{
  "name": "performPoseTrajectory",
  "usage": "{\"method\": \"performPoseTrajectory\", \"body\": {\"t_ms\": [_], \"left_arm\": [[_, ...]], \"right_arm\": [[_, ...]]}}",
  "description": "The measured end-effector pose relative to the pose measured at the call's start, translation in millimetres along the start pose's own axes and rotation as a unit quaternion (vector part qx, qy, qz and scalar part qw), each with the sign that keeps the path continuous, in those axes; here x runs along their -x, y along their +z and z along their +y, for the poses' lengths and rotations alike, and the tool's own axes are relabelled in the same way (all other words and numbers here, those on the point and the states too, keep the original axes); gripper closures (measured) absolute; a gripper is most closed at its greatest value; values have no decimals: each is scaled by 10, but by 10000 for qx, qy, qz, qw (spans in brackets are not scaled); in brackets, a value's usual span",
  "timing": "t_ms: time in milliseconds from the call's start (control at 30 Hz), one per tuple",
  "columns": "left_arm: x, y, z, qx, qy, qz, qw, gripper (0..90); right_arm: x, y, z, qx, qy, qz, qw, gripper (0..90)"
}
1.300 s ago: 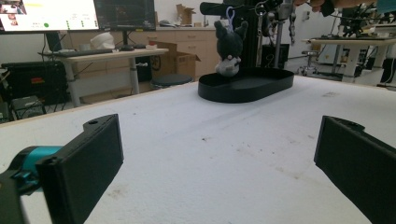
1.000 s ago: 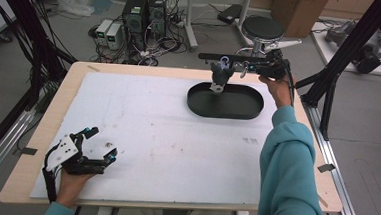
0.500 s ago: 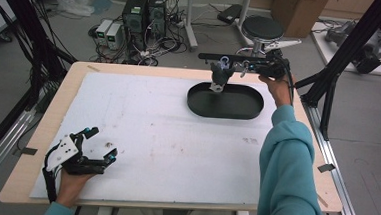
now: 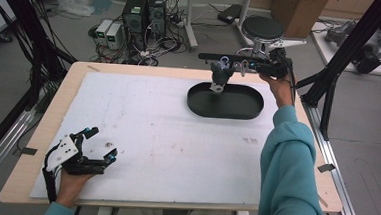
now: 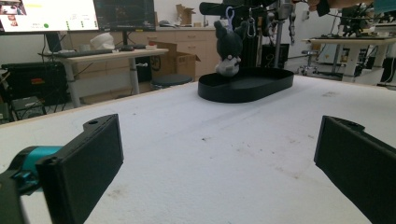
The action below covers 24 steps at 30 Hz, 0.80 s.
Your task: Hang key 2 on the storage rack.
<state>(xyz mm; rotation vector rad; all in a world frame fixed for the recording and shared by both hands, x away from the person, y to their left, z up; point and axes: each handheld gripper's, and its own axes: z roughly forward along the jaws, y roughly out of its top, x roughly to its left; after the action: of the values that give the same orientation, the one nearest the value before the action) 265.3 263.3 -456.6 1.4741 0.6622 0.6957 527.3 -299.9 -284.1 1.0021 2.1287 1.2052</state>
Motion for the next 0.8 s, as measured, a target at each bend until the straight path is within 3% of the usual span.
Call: {"method": "performPoseTrajectory", "body": {"t_ms": [67, 133, 233, 333, 400, 467, 533, 567, 600, 667, 800], "left_arm": [[0, 0, -1, 4, -5, 3, 10000, 17], [-1, -2, -1, 4, -4, 1, 10000, 17], [-3, -1, -1, 7, -14, -1, 10000, 17], [-3, -1, -1, 7, -13, -2, 10000, 17], [-4, -1, -1, 10, -17, -8, 10000, 17], [-1, -2, -1, 29, -22, -10, 10000, 17], [-2, -3, -2, 33, -31, -3, 10000, 17], [-4, -6, -1, 21, -33, -8, 10000, 17], [-4, -6, -1, 28, -30, -5, 10000, 17], [-3, -3, -2, 28, -33, -5, 10000, 17], [-3, -3, -1, 18, -37, -2, 10000, 17]], "right_arm": [[-24, -10, 11, 18, 5, -41, 10000, 625], [-44, -18, 19, 164, 39, -100, 9998, 467], [-83, -54, 42, 370, 96, -187, 9991, 156], [-142, -127, 41, 442, 86, 46, 9990, 16], [-193, -183, 42, 453, 68, 217, 9987, 6], [-271, -262, 58, 432, -124, 340, 9984, 6], [-371, -357, 28, 716, -244, 315, 9966, 6], [-432, -422, 1, 805, -223, 440, 9955, 6], [-473, -467, -5, 709, -208, 526, 9959, 6], [-584, -590, -71, 924, -348, 504, 9938, 6], [-765, -811, -249, 1150, -355, 583, 9910, 7]]}}
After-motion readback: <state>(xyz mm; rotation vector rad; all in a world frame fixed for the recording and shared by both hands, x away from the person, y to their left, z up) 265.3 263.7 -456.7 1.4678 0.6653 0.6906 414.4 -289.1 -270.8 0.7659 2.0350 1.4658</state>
